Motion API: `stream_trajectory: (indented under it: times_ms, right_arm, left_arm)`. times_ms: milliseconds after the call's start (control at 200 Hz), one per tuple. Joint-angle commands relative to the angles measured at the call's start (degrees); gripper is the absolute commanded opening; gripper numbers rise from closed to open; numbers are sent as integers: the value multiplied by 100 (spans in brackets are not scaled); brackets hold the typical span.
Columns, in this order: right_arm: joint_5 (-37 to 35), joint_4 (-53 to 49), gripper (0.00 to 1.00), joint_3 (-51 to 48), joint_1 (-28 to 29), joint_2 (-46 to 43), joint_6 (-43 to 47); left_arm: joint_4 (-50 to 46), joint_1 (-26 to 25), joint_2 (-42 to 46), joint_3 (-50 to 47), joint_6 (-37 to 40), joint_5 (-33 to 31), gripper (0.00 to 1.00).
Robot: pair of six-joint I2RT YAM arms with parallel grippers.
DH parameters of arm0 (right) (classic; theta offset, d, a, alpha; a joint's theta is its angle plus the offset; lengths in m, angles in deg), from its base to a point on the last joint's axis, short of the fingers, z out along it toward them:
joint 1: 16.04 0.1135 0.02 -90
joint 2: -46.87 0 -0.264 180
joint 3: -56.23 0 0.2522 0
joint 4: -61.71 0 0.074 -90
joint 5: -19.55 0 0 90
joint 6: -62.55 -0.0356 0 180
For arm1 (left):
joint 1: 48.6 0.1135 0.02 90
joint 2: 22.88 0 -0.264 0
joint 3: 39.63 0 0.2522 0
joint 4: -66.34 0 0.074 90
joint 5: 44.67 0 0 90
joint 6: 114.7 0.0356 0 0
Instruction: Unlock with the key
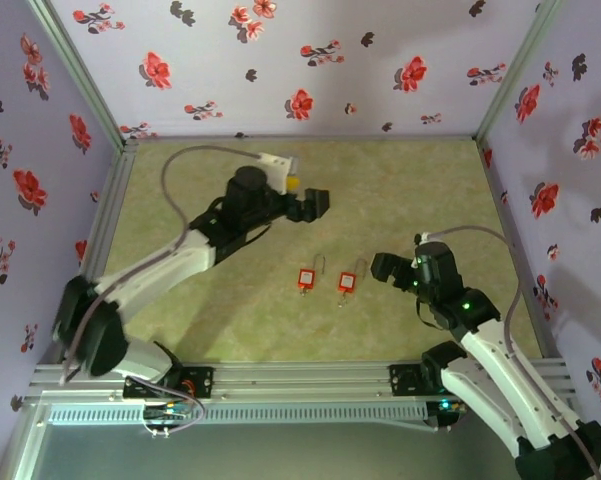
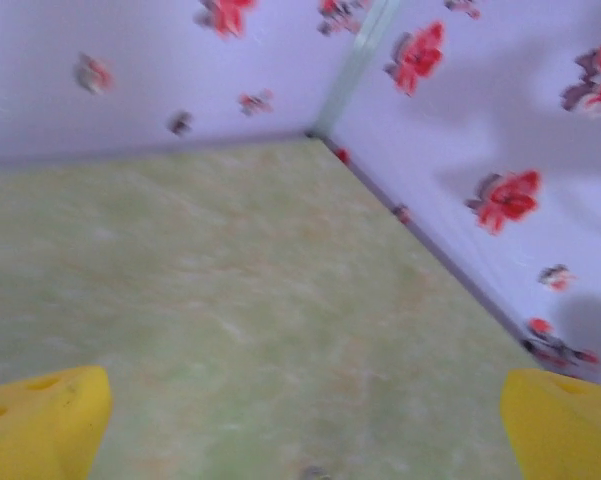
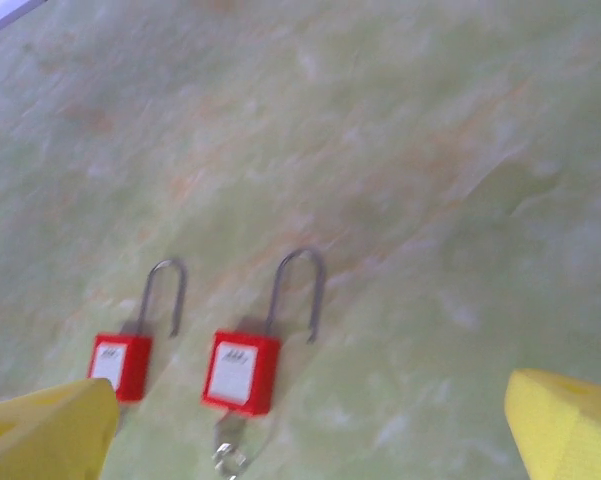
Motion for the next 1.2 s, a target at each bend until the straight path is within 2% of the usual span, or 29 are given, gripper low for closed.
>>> stream_trajectory:
  times_ms: [0, 125, 195, 260, 290, 325, 390, 455, 495, 545, 620, 680, 730, 790, 875, 920, 940, 970, 990, 1000, 1060, 1085, 1135, 1195]
  right_arm:
    - [-1130, 349, 99, 290, -230, 508, 714]
    - [-1894, 1119, 99, 396, -826, 1314, 1188]
    - [-2329, 2003, 99, 112, -1230, 1624, 1592]
    - [-2644, 3253, 99, -489, -1597, 1905, 2157]
    - [-2605, 3808, 99, -777, -1774, 1990, 2268]
    - [-2494, 4422, 99, -1096, -1930, 2017, 2269]
    - [-2215, 5875, 99, -1871, -2027, 2022, 2241]
    - [-2001, 7195, 99, -2428, -2028, 2169, 2251]
    - [-1850, 7363, 99, -2470, -2028, 2211, 2232]
    - [-1652, 7605, 99, -2463, -2020, 2409, 2328]
    - [-1320, 8515, 99, -2587, -1994, 2874, 2488]
    - [-1336, 9075, 99, -2608, -1967, 3254, 2628]
    - [-1436, 9412, 99, -2569, -1957, 3605, 2815]
    - [-1453, 9727, 99, -2488, -2000, 4067, 2700]
    - [-1313, 10207, 99, -2223, -1984, 5035, 2798]
    - [-1719, 10296, 99, -1903, -1976, 5454, 2780]
    - [-1793, 9899, 99, -1710, -2003, 5376, 2705]
    - [-1802, 8571, 99, -1309, -2052, 5014, 2479]
    - [-1756, 7629, 99, -1006, -2087, 4849, 2310]
    - [-1676, 7537, 99, -1020, -2115, 4845, 2300]
    - [-1633, 9089, 99, -1390, -2151, 5301, 2530]
    - [-1626, 8938, 99, -1359, -2143, 5194, 2517]
    - [-1545, 7972, 99, -1166, -2149, 4896, 2380]
    - [-1524, 8697, 99, -1313, -2142, 5160, 2546]
  left_arm:
    - [-399, 667, 706, -835, 834, -1353, 100]
    - [-495, 1852, 1777, -1937, 846, -1934, 100]
    - [-201, 2519, 2319, -2738, 1040, -2108, 100]
    - [704, 2785, 2764, -3636, 1448, -2670, 100]
    - [1358, 2826, 2867, -4046, 1556, -2929, 100]
    - [2299, 2871, 2882, -4617, 1762, -2941, 100]
    - [3865, 2925, 2569, -5462, 2209, -2943, 100]
    - [4215, 2975, 2139, -5672, 2346, -2941, 100]
    - [4210, 2985, 1838, -5645, 2394, -2935, 100]
    - [4646, 3009, 1495, -5626, 2460, -2941, 100]
    - [5464, 3188, 800, -5557, 2646, -2721, 100]
    - [6194, 3334, 37, -5437, 2746, -2499, 100]
    - [6401, 3555, -562, -5279, 2576, -2061, 100]
    - [6733, 3592, -1262, -5024, 2668, -1947, 100]
    - [5585, 3767, -917, -4714, 2524, -1548, 100]
    - [5374, 3887, -1028, -4565, 2424, -1536, 100]
    - [4928, 3957, -976, -4269, 2310, -1541, 100]
    - [4230, 4125, -928, -3947, 2097, -1483, 100]
    - [4243, 4248, -907, -3939, 2068, -1242, 100]
    - [4327, 4291, -913, -3994, 2066, -1131, 100]
    - [4351, 4339, -920, -4002, 2066, -1051, 100]
    - [4396, 4341, -937, -4009, 2066, -1054, 100]
    - [4368, 4334, -919, -4007, 2070, -1049, 100]
    - [4386, 4338, -928, -4010, 2066, -1052, 100]
